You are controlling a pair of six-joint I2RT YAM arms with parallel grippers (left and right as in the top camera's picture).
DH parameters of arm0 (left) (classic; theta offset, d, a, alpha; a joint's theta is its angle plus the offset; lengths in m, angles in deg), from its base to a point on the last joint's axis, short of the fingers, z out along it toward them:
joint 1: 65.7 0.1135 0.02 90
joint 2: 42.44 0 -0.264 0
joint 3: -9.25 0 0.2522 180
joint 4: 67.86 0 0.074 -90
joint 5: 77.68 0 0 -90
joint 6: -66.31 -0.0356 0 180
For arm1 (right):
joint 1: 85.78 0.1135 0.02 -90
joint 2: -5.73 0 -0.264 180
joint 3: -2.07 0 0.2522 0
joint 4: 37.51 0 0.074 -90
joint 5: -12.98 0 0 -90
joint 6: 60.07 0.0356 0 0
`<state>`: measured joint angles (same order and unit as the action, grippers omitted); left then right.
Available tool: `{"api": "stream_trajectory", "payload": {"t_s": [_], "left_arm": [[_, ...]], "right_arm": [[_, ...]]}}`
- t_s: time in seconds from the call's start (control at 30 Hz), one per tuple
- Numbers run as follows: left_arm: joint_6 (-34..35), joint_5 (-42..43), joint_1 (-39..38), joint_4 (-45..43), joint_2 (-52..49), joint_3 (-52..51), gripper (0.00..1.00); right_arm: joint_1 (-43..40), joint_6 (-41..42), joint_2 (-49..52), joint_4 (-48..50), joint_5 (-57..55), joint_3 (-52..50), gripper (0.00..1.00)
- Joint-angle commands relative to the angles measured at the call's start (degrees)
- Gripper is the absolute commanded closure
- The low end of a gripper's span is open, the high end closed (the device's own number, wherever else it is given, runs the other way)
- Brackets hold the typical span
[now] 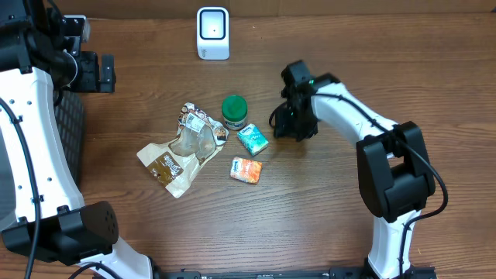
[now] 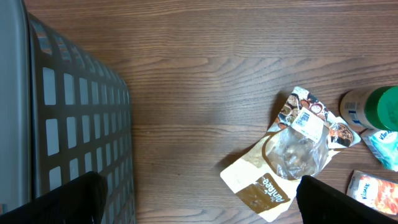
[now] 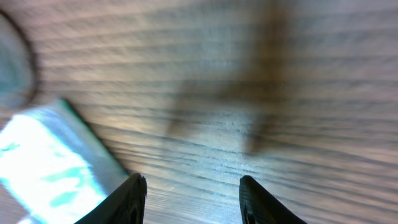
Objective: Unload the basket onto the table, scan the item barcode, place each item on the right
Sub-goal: 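Move the right gripper to the light-blue tissue pack and grasp it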
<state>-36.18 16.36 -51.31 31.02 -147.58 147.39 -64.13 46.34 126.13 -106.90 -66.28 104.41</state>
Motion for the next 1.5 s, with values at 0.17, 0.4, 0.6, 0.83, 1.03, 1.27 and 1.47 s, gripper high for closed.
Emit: {"api": "stream_trajectory", "payload": {"t_s": [0.17, 0.4, 0.6, 0.83, 1.03, 1.27, 1.47], "left_arm": [[-1.2, 0.4, 0.2, -0.1, -0.2, 0.1, 0.01], [-1.2, 0.4, 0.2, -0.1, -0.2, 0.1, 0.01], [-1.2, 0.4, 0.2, -0.1, -0.2, 0.1, 0.00], [-1.2, 0.4, 0.2, -0.1, -0.2, 0.1, 0.00], [-1.2, 0.4, 0.2, -0.1, -0.2, 0.1, 0.01], [-1.2, 0.4, 0.2, -0.1, -0.2, 0.1, 0.01], [-1.2, 0.4, 0.2, -0.1, -0.2, 0.1, 0.00]], "right_arm": [[0.4, -3.1, -0.1, -0.7, 12.6, 4.9, 0.56], [0.5, -3.0, 0.0, 0.2, 15.1, 1.8, 0.67], [0.5, -3.0, 0.2, 1.5, 16.4, 0.2, 0.67], [0.5, -2.9, 0.2, 2.3, 18.1, -2.4, 0.67], [0.5, -1.2, 0.2, 7.0, 19.1, -6.5, 0.68], [0.5, 1.2, 0.2, 11.7, 19.4, -7.7, 0.68], [0.5, 1.4, 0.2, 12.9, 19.4, -8.4, 0.68]]}}
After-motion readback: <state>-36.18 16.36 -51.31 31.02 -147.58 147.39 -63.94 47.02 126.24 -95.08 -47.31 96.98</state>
